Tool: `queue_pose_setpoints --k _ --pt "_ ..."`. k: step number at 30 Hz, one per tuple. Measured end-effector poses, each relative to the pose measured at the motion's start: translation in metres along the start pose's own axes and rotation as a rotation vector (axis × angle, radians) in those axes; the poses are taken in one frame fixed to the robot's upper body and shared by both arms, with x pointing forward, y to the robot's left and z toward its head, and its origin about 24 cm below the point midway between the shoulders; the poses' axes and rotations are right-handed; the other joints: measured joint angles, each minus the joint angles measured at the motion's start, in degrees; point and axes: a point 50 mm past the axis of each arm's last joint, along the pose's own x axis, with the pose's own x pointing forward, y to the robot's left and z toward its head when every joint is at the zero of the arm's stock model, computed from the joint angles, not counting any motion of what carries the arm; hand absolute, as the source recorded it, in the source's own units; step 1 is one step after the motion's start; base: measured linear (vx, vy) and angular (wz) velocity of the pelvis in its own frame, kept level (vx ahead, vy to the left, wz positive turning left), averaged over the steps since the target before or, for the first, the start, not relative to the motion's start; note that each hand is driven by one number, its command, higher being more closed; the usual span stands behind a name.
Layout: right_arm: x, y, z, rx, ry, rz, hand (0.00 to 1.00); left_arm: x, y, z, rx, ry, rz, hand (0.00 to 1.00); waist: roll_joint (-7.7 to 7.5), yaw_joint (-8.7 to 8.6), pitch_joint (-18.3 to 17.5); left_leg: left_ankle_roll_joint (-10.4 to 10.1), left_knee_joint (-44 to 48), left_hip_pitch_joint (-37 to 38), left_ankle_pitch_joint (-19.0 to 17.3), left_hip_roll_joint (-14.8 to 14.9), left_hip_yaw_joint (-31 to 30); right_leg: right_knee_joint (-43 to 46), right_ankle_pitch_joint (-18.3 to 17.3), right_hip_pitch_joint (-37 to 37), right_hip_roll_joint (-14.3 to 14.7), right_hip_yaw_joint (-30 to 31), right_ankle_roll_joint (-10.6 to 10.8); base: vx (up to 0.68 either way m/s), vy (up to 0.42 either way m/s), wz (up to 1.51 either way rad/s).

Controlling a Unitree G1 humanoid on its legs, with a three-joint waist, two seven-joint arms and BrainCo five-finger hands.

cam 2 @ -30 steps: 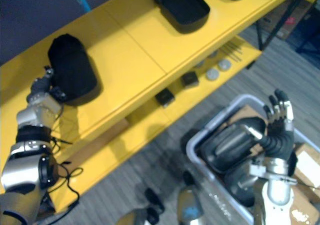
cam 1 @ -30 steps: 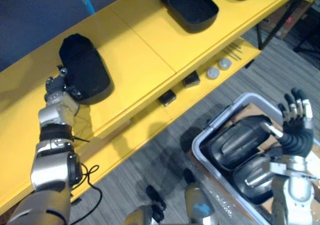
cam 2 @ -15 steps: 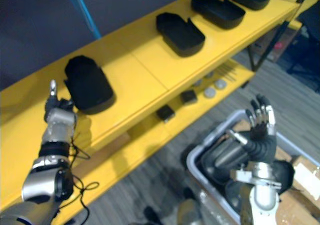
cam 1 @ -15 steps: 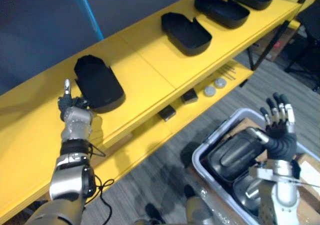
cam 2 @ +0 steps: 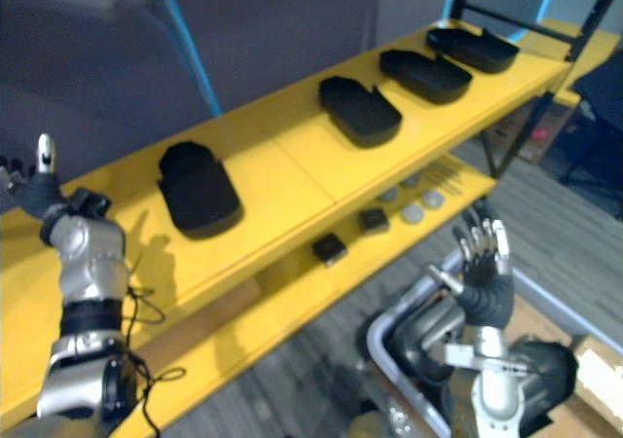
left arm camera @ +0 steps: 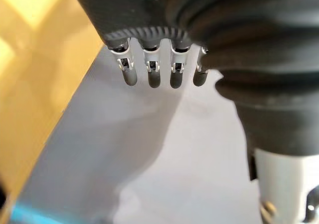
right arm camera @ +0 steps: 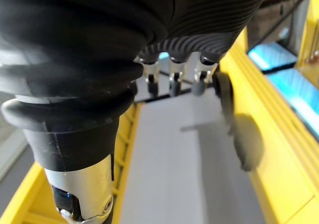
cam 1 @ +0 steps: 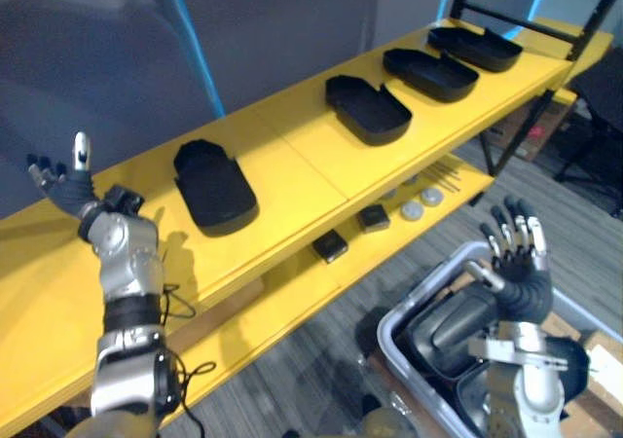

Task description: Walk over and take plastic housings, then place them on the shelf

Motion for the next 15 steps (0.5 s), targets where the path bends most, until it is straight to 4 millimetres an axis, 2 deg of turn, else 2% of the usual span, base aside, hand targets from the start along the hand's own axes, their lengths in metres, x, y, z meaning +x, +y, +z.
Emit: queue_pose_setpoints --k 2,5,7,8,12,15 --pt "-0.001 -0.001 -0.003 0.003 0.012 -0.025 0.0 -0.012 0.008 0.004 0.074 -0.057 -0.065 0.0 -0.36 0.49 -0.3 0.0 0.0 0.2 0.1 -0.1 -1.5 -0.8 0.1 1.3 -0.2 -1.5 0.0 0.0 -0.016 0.31" --pt "-0.002 -0.003 -0.007 -0.004 0.029 -0.061 0.0 -0.035 0.013 0.03 0.266 -0.259 -0.197 0.0 -0.9 2.6 -1.5 0.0 0.0 0.2 0.3 -0.1 -3.1 -1.5 0.1 2.3 -0.3 -3.0 -0.1 0.01 -0.025 0.26" --pt "-0.003 -0.003 -0.007 -0.032 0.03 -0.07 0.0 -0.05 0.022 0.041 0.362 -0.34 -0.245 0.0 -0.44 3.77 -2.5 0.1 0.0 0.2 0.5 -0.3 -4.9 -2.1 0.1 3.4 -0.5 -4.7 -0.1 0.01 -0.022 0.35" --pt "0.003 -0.008 -0.028 -0.067 0.088 -0.134 0.0 -0.077 0.037 0.058 0.433 -0.45 -0.285 0.0 -1.54 7.83 -1.6 0.2 -0.2 -0.8 1.4 -0.7 -7.7 -3.3 0.5 4.0 -0.5 -7.4 -0.6 0.01 -0.013 0.26" --pt "0.003 -0.008 -0.028 -0.067 0.088 -0.134 0.0 -0.078 0.035 0.058 0.42 -0.451 -0.281 0.0 -1.46 7.99 -1.4 0.2 -0.2 -0.8 1.4 -0.7 -7.7 -3.3 0.5 4.1 -0.5 -7.4 -0.6 0.0 0.0 0.0" --pt "0.001 -0.008 -0.028 -0.062 0.091 -0.142 0.0 -0.09 0.043 0.052 0.385 -0.401 -0.245 0.0 -1.6 8.1 -0.5 0.2 -0.1 -0.6 1.4 -0.8 -7.7 -3.2 0.5 4.2 -0.5 -7.2 -0.6 0.0 -0.001 -0.01"
